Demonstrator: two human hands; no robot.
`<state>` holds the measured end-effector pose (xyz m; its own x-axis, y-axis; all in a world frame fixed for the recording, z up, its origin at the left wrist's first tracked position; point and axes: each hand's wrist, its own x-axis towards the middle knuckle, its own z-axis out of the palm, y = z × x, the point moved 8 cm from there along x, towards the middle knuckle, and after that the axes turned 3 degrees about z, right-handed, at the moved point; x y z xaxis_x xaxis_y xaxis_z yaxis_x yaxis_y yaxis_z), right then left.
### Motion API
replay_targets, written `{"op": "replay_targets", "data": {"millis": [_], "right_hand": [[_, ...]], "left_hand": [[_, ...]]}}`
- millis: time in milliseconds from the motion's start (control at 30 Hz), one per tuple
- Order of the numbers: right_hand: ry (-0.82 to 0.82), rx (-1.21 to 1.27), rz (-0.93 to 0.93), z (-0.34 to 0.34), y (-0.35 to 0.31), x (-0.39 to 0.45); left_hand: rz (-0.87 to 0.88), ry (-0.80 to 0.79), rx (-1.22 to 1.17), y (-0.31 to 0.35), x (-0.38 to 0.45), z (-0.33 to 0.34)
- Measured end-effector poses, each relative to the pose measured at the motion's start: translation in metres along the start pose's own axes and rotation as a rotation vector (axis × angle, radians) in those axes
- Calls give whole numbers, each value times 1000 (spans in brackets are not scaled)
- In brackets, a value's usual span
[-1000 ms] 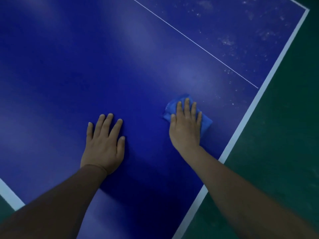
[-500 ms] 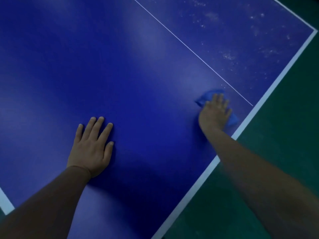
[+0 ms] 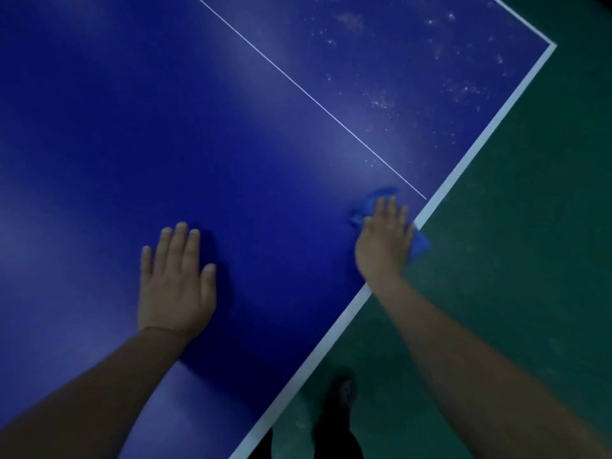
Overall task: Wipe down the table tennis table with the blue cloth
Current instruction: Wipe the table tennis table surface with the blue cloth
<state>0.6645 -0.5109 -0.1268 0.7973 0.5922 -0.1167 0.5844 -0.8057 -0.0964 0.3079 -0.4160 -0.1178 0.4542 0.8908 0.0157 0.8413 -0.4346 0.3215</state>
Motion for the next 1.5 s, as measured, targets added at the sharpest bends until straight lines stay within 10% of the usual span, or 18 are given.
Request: {"op": "replay_targets", "data": {"millis": [300,667,1033,1333,1500], "right_hand": [[-55,60,-271,12,-48,-50],[-114,176,-534,26,-289,19],[16,129,205,-19,41,134],[-118,-67,-872,16,-84,6],[-1,-94,-245,-19,45,173]], "left_hand": [[-145,-43,43,52,5,43],[-108,-18,95,53,7,44],[-142,-66,108,51,6,47],[-145,-49,100,51,5,46],[-145,-49,98,51,8,45]]}}
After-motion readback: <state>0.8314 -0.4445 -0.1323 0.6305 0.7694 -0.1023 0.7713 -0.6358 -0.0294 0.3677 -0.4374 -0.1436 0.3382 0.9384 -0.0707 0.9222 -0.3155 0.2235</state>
